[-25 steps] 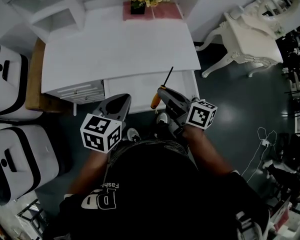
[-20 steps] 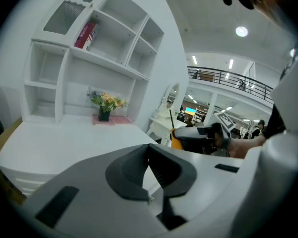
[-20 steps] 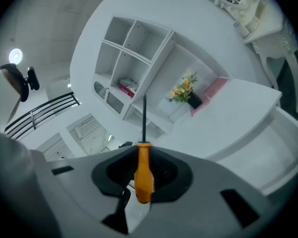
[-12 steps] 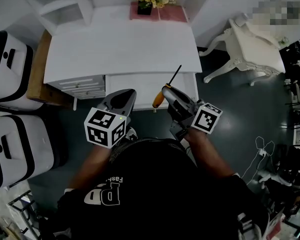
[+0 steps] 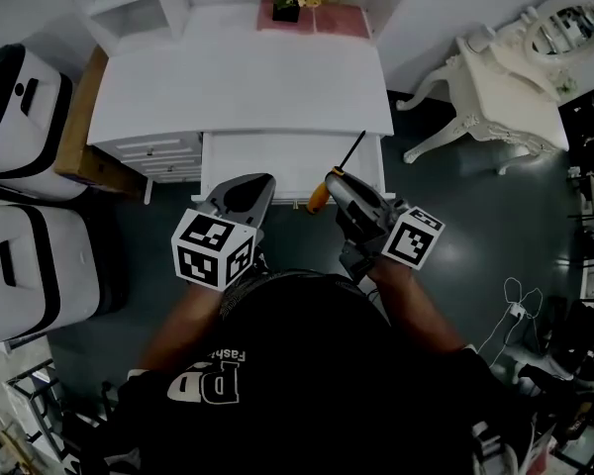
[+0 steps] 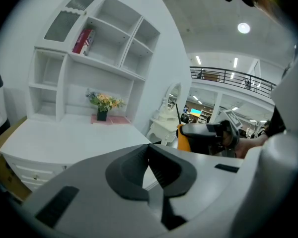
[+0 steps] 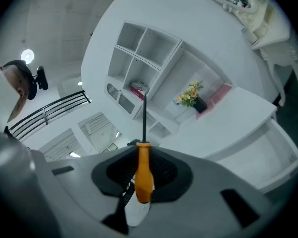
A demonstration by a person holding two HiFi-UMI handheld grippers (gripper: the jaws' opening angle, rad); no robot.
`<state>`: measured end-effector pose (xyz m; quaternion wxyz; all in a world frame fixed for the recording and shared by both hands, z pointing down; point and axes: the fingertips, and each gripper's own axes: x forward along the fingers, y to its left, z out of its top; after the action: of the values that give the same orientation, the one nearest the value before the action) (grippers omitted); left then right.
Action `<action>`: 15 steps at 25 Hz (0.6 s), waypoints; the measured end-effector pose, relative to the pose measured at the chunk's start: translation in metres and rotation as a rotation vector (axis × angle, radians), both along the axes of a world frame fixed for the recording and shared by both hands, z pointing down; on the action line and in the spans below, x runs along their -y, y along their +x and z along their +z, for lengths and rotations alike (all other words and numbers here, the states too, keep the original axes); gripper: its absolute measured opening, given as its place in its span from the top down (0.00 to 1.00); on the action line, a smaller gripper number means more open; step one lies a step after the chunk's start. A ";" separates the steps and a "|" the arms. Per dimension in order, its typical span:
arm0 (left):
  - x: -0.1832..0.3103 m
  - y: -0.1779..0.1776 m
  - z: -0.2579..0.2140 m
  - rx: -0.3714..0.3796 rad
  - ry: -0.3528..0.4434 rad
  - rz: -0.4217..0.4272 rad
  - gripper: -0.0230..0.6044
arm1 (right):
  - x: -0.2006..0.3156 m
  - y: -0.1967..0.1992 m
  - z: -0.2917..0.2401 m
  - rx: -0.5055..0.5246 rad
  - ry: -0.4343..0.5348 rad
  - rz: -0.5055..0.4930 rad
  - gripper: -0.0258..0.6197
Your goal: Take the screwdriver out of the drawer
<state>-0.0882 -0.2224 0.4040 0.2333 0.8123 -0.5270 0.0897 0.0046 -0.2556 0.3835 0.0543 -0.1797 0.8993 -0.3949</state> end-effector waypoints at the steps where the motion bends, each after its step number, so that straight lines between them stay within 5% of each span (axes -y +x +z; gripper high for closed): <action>1: -0.003 0.004 -0.001 0.003 -0.001 -0.001 0.94 | -0.003 0.004 -0.001 0.002 0.000 -0.002 0.84; 15: -0.058 0.052 -0.004 0.013 0.007 -0.009 0.94 | -0.059 0.054 -0.006 0.028 0.002 -0.001 0.84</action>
<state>-0.0357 -0.1642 0.4001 0.2275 0.8101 -0.5324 0.0921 0.0583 -0.1970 0.3778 0.0668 -0.1737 0.8989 -0.3966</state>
